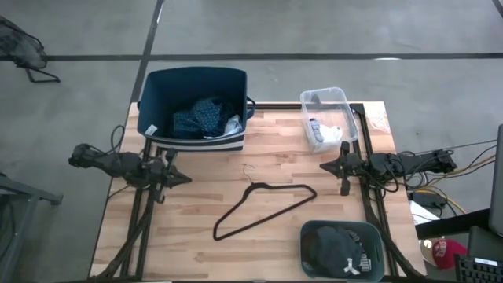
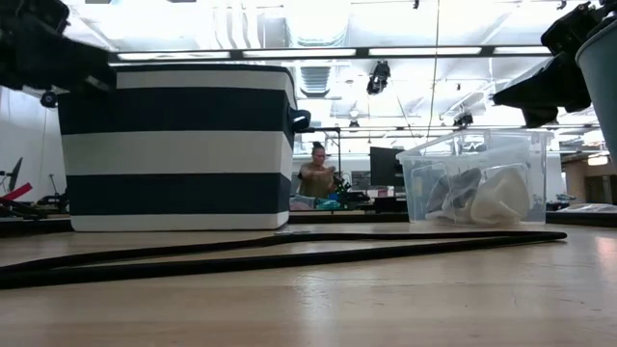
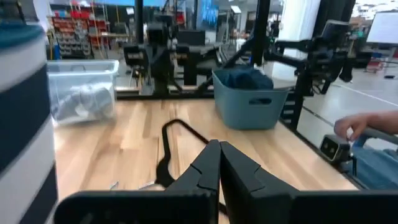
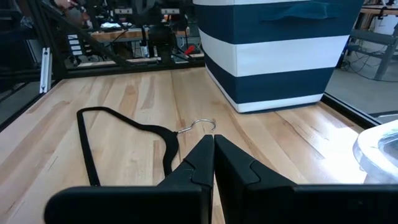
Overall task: Pick & Place Cloths
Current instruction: Return to Home Position
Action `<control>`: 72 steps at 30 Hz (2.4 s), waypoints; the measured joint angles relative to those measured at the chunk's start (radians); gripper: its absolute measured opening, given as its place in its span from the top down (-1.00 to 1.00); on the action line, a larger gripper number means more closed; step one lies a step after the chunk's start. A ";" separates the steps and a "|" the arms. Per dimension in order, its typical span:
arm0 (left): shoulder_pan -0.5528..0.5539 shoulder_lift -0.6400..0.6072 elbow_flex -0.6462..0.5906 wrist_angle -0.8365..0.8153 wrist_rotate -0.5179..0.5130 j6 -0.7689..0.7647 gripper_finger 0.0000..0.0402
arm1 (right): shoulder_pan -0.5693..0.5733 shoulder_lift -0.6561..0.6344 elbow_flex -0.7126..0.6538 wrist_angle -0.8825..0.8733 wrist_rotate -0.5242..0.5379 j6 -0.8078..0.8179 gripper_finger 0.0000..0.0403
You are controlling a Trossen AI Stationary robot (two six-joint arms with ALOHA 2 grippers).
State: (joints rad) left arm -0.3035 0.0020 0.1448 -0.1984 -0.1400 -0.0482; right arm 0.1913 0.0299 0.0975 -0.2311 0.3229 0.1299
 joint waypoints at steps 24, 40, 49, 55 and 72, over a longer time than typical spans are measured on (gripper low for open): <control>0.000 0.007 -0.117 0.187 -0.038 0.043 0.93 | 0.000 -0.002 0.000 0.001 -0.002 0.000 0.96; 0.000 0.010 -0.117 0.185 -0.041 0.040 0.94 | 0.000 -0.002 0.000 0.001 -0.001 0.000 0.96; 0.000 0.010 -0.118 0.184 -0.041 0.040 0.94 | 0.000 -0.002 0.000 0.002 -0.001 0.000 0.96; 0.000 0.010 -0.118 0.184 -0.041 0.040 0.93 | 0.000 -0.002 0.000 0.002 -0.001 0.000 0.96; 0.000 0.010 -0.119 0.184 -0.041 0.041 0.93 | 0.000 -0.002 0.000 0.002 -0.001 0.000 0.96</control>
State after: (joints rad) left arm -0.3031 0.0116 0.0257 -0.0147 -0.1810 -0.0074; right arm 0.1913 0.0284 0.0975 -0.2295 0.3218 0.1299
